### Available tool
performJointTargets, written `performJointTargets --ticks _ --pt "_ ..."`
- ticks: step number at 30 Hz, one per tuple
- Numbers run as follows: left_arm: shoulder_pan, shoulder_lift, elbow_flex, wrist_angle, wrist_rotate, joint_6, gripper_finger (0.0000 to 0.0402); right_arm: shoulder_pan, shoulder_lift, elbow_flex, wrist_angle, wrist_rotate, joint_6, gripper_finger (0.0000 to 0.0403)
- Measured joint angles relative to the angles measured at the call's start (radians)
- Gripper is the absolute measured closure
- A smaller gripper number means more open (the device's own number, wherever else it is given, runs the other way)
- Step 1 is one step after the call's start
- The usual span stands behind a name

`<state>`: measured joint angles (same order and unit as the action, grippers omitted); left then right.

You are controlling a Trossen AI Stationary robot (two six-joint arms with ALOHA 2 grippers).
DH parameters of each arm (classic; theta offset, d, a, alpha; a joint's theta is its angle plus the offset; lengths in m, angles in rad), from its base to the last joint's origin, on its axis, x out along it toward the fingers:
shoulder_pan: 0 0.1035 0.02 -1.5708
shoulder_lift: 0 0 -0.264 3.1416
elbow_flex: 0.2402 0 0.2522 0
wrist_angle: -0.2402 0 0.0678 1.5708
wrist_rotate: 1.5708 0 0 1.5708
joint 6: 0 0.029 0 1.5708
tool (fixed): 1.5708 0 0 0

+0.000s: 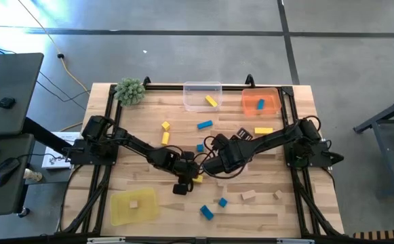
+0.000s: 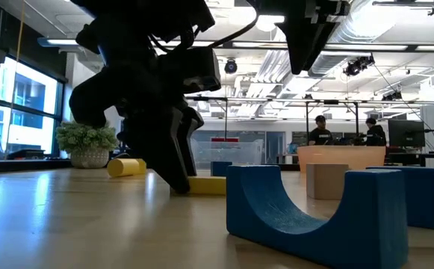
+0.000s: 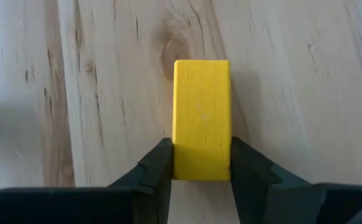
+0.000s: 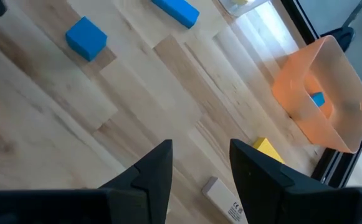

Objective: Sort & place blocks by color
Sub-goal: Put the yellow block into the transparent bin

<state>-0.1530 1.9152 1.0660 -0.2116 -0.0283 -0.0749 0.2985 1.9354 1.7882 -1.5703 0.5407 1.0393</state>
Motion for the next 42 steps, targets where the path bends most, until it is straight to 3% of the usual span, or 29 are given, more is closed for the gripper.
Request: performJointTargets --ticks 11,23,42 --pt "0.09 -0.1 -0.001 -0.024 0.006 0.079 0.0302 -0.118 -0.018 0.029 0.004 0.007 -0.058 0.0254" --pt "0.246 -0.167 0.0 -0.016 0.007 0.086 0.0302 -0.334 -0.139 0.033 0.076 -0.009 -0.391 0.0254" --pt "0.446 -0.187 0.141 -0.007 -0.033 0.052 0.0302 -0.72 -0.196 0.033 0.337 -0.552 -1.088 0.0254"
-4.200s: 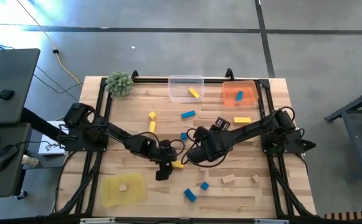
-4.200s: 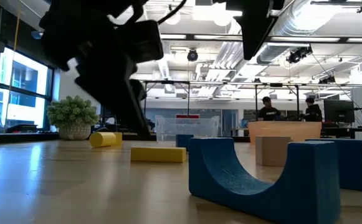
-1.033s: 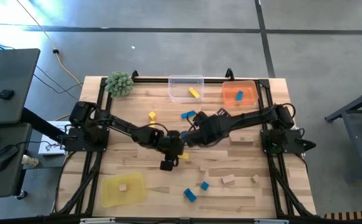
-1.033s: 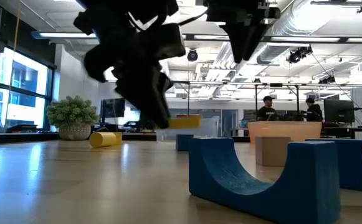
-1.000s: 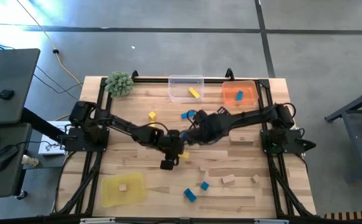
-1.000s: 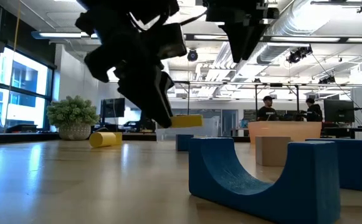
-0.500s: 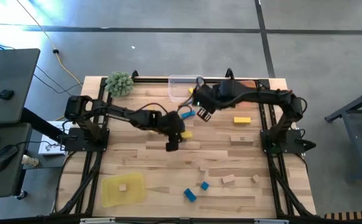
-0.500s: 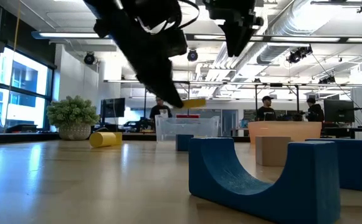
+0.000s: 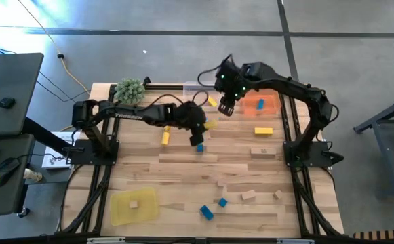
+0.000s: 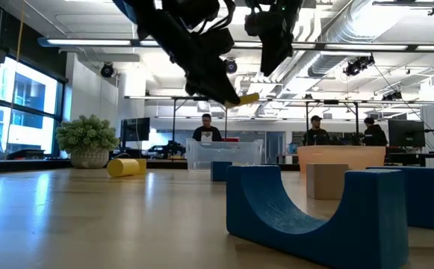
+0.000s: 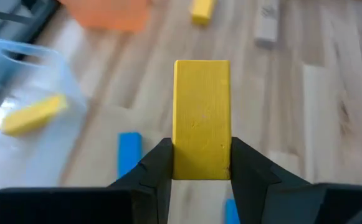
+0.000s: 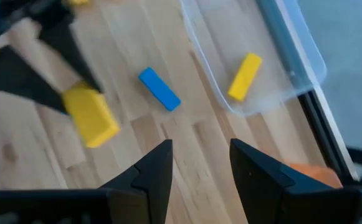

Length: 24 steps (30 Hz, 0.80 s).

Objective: Sort & place blocks by color
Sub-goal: Put the yellow block into the transparent bin

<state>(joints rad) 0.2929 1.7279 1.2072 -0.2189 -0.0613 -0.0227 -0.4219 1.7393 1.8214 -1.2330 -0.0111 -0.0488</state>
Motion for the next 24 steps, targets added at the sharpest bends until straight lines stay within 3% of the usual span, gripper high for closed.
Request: performJointTargets --ticks 6,12,19,24 --pt "0.042 0.0 0.052 -0.001 -0.079 0.023 0.0302 -0.088 0.0 0.0 0.061 -0.155 -0.139 0.0254" --pt "0.071 0.0 0.084 -0.001 -0.181 0.069 0.0302 -0.139 0.0 0.0 0.125 -0.167 -0.196 0.0245" --pt "0.097 0.001 0.115 -0.001 -0.29 0.137 0.0302 -0.164 0.001 0.0 0.2 -0.171 -0.194 0.02" --pt "0.112 0.001 0.143 0.018 -0.318 0.213 0.0302 -0.174 0.001 0.0 0.228 -0.253 -0.195 0.0176"
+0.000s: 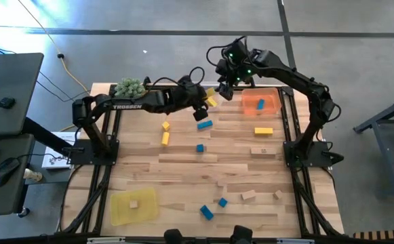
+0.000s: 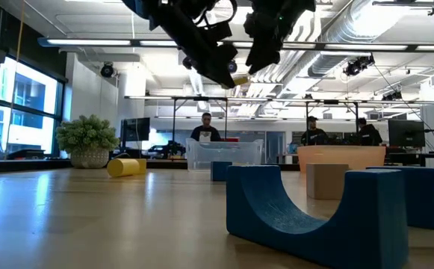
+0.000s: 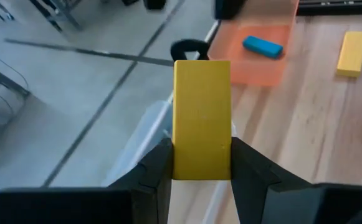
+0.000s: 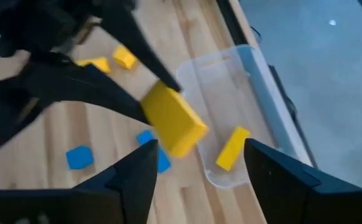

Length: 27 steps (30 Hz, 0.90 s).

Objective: Sort & place blocks by color
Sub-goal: Put the yellow block into the transparent bin

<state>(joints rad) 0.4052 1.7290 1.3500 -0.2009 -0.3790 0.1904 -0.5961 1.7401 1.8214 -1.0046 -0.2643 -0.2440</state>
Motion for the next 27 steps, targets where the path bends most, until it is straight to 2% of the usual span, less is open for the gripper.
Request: performJointTargets --ticks 8,12,19,27 --pt "0.008 0.0 0.038 0.029 -0.008 0.12 0.0302 -0.006 0.0 0.0 0.051 -0.053 0.087 0.0174" --pt "0.008 0.0 0.049 0.044 -0.043 0.177 0.0302 -0.016 0.001 0.0 0.053 -0.025 0.135 0.0174" --pt "0.008 0.001 0.049 0.089 -0.053 0.263 0.0302 -0.045 0.001 0.0 0.092 -0.081 0.216 0.0175" --pt "0.008 0.001 0.049 0.189 -0.056 0.351 0.0302 -0.052 0.001 0.0 0.098 -0.124 0.271 0.0214"
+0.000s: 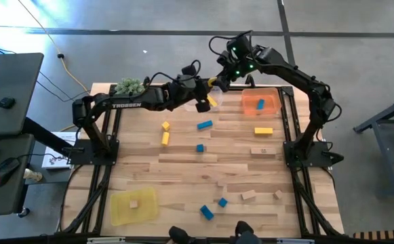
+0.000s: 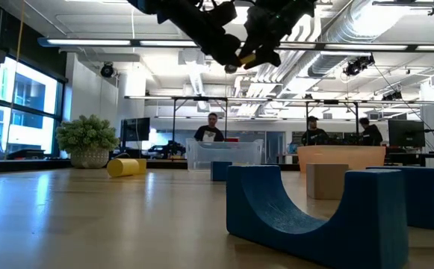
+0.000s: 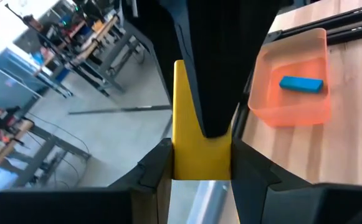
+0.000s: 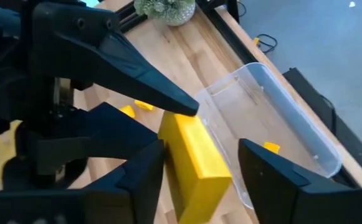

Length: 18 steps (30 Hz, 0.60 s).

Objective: Sort & place blocks by color
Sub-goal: Put the yellow block into the transparent bin

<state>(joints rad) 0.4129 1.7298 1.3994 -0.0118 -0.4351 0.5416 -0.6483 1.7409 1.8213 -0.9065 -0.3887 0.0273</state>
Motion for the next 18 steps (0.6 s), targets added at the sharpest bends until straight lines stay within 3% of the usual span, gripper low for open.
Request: performJointTargets --ticks 10,18 --pt "0.0 0.0 -0.001 0.007 -0.011 0.059 0.0302 0.001 0.0 0.0 0.028 -0.03 0.089 0.0367" --pt "-0.001 0.001 -0.002 0.023 -0.003 0.055 0.0241 0.016 0.0 0.0 0.025 0.024 0.088 0.0367"
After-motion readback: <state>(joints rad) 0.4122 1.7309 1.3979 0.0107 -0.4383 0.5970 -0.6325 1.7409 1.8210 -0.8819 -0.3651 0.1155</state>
